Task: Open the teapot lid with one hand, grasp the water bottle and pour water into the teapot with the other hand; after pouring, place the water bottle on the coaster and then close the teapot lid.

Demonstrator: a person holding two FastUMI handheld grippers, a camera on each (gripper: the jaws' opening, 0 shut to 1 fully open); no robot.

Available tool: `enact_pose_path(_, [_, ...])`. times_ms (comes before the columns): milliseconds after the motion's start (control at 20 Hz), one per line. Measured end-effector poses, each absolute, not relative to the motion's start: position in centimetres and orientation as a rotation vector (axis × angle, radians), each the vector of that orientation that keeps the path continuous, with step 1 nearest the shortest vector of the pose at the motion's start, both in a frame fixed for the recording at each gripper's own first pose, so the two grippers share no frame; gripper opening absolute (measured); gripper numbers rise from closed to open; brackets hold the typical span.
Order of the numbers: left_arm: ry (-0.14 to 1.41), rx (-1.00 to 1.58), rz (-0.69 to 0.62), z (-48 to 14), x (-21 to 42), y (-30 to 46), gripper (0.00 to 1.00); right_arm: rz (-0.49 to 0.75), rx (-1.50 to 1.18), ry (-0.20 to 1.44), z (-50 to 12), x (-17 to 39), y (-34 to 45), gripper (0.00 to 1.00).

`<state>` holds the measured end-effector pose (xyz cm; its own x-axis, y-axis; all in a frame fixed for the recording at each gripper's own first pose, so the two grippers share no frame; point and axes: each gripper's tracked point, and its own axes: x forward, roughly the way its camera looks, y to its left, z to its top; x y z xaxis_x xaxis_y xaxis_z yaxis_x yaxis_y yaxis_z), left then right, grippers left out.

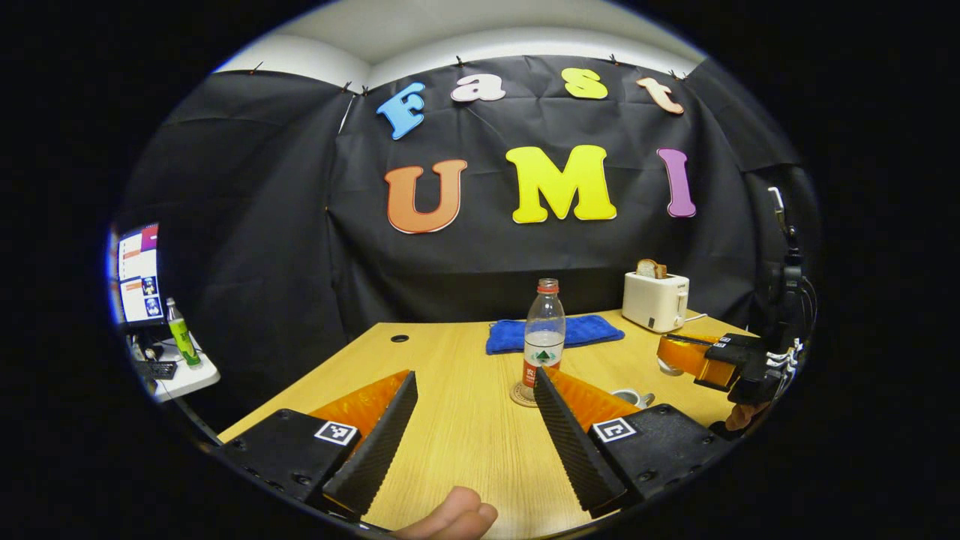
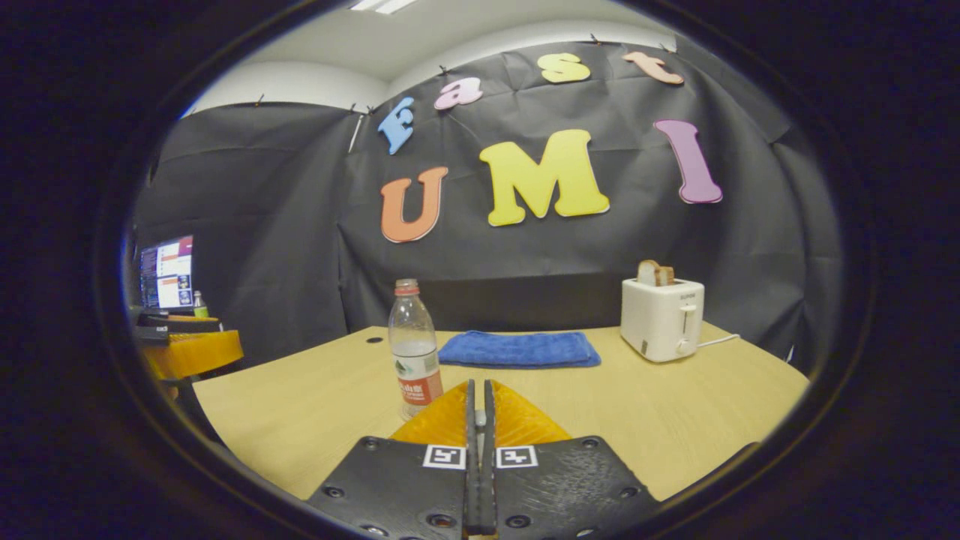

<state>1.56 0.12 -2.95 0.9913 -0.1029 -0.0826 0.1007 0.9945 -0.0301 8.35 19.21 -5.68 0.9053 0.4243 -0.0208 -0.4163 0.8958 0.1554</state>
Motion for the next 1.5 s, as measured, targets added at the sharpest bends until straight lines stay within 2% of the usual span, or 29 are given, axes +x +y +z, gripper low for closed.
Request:
enact_pose_path(500, [0.025,-0.147,-0.125,-0.3,0.1,2.7,0.97,0.49,0.085,0.124,-9.9,10.0,24.2,0.0])
enact_pose_path(550, [0.029,-0.142,-0.114,-0.4,0.1,3.1,0.92,0.487,0.091,0.127,-10.1,10.1,24.2,0.0])
enact_pose_path(600, [0.035,-0.137,-0.117,-0.6,0.0,2.9,0.97,0.481,0.1,0.128,-10.3,10.3,24.3,0.0])
enact_pose_path(900, [0.045,-0.137,-0.14,-0.9,0.1,2.4,0.98,0.488,0.108,0.148,-10.8,10.6,24.6,0.04])
enact_pose_path(1200, [0.069,-0.133,-0.136,-1.6,0.3,2.5,0.98,0.469,0.103,0.158,-10.9,10.3,24.3,0.04])
enact_pose_path(1300, [0.076,-0.131,-0.134,-1.9,0.5,2.6,0.98,0.463,0.1,0.148,-10.6,10.1,24.0,0.18])
enact_pose_path(1400, [0.077,-0.128,-0.135,-1.8,0.4,2.5,0.98,0.453,0.094,0.135,-10.0,9.7,23.6,0.22])
enact_pose_path(1500, [0.08,-0.127,-0.136,-1.9,0.5,2.2,0.98,0.437,0.084,0.114,-9.2,9.2,22.6,0.37])
